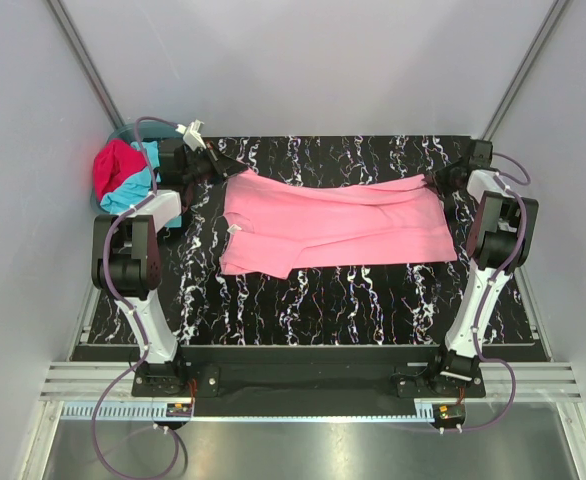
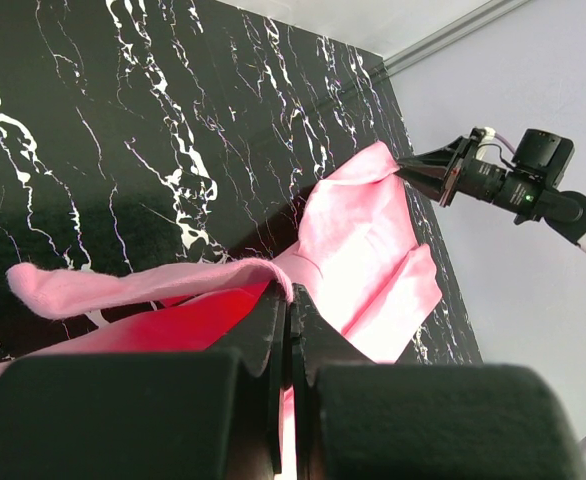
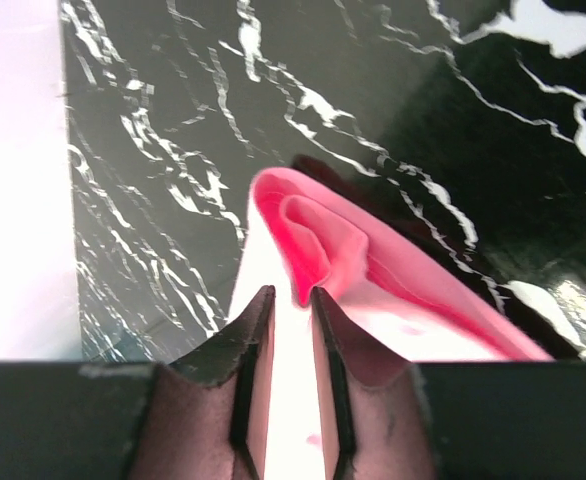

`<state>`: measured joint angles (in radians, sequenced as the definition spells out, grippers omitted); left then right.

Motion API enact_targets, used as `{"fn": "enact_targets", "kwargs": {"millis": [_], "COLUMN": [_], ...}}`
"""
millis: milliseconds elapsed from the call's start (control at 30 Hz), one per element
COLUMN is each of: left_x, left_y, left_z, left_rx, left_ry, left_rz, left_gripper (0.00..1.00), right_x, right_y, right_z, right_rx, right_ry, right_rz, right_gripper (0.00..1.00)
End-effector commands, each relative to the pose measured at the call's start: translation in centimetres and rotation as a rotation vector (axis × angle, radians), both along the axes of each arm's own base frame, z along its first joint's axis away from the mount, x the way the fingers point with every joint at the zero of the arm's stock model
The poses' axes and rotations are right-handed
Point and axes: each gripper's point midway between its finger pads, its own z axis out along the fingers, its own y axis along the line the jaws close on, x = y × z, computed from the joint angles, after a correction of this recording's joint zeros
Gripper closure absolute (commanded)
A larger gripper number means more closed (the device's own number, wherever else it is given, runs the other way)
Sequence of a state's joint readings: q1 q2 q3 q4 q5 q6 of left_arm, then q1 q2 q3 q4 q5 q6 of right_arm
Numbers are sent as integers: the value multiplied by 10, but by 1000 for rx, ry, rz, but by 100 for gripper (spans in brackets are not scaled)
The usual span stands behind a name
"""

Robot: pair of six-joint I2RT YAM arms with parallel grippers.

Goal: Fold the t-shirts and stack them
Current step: Fold the tshirt

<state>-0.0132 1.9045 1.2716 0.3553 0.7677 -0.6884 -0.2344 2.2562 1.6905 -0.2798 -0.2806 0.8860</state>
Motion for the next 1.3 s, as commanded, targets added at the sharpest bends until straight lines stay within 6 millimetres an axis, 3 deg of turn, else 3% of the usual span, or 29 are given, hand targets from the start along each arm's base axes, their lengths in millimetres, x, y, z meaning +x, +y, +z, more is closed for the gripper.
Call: {"fn": "enact_targets", "kwargs": {"millis": [0,733,833,933,1100,1267], "left_x": [4,4,3,3,3,2], "left_y": [1,3,3,4,3,4], "left_z": [17,18,19,19,22,25], "left_rx": [5,10,10,10,5,2], "left_ry": [-79,-81,-81,-81,-88,-92], "left_rz": [-22,-20,-20,-19,-18,-17], "left_gripper": [100,100,100,100,100,100], "right_x": [16,8,7,7,15,24], "right_y": [-3,-4,-4,-5,-3,0], "right_z": [37,15,13,16,47,101], "right_rx": [-35,-49,-48,-57,-56,-52], "right_ry": [-88,-45,-39,-50,-117,-231], "right_rz": [13,23,19,21,26,38], "right_gripper": [73,78,100,100,100,100]}}
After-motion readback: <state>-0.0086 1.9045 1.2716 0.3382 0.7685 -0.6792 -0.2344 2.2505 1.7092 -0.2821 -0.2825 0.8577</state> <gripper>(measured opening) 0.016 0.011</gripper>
